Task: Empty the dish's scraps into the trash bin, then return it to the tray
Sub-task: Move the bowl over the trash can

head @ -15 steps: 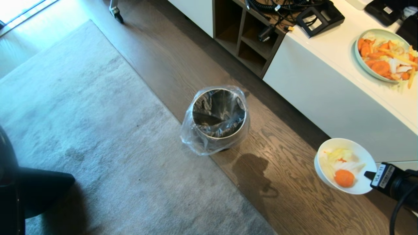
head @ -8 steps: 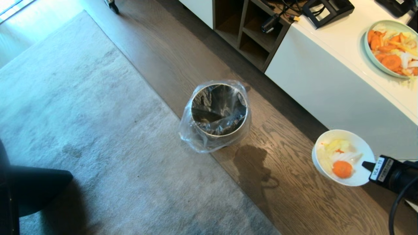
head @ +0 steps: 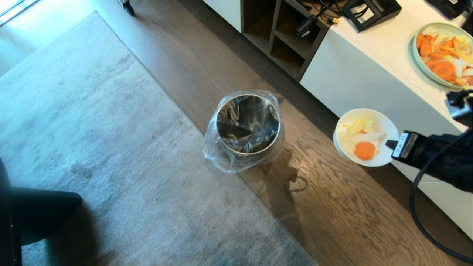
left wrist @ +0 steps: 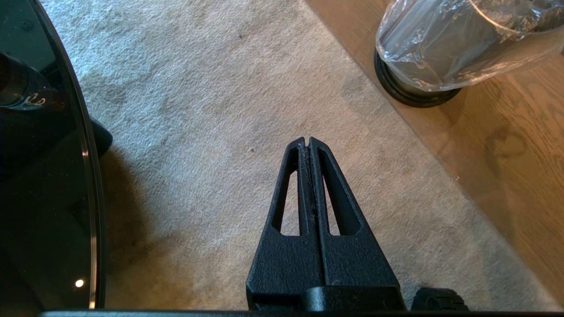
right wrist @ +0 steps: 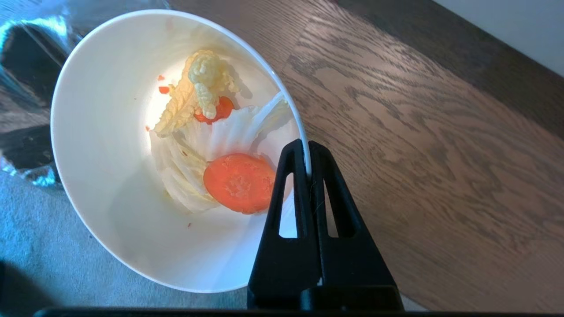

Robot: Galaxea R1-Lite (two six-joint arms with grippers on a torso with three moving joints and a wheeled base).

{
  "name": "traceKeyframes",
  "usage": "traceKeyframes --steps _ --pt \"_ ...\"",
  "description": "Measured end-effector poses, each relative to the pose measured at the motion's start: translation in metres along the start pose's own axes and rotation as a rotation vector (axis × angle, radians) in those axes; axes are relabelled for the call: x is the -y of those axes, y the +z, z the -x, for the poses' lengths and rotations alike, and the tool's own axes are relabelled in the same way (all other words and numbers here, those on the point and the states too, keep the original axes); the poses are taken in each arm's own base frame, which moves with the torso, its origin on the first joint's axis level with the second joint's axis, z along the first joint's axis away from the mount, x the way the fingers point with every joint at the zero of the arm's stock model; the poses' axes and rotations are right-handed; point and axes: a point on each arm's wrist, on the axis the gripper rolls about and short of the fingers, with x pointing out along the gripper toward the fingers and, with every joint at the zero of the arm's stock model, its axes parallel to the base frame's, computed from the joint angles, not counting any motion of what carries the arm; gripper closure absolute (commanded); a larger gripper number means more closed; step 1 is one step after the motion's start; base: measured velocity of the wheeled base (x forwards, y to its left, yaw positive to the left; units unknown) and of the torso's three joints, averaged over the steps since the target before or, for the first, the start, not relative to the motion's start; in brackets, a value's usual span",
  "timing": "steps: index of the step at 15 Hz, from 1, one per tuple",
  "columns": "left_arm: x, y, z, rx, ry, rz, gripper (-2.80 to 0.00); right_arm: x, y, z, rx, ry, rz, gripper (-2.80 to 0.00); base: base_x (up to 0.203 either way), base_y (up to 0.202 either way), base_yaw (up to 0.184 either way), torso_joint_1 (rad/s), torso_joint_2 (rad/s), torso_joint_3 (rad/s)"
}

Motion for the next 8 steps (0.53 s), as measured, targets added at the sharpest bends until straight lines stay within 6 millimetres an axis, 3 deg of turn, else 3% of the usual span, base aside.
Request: traceKeyframes --steps 3,8 --pt "0.000 0.000 0.000 0.000 0.000 -0.001 0.00 -0.032 0.014 -0.022 0.023 0.067 0.053 0.00 0.000 0.000 0.000 0.000 0.00 0.000" --pt "0.000 0.000 0.000 0.000 0.000 -0.001 0.00 -0.097 0.005 -0.043 0.071 0.200 0.186 0.00 0.000 0.000 0.000 0.000 0.00 0.000"
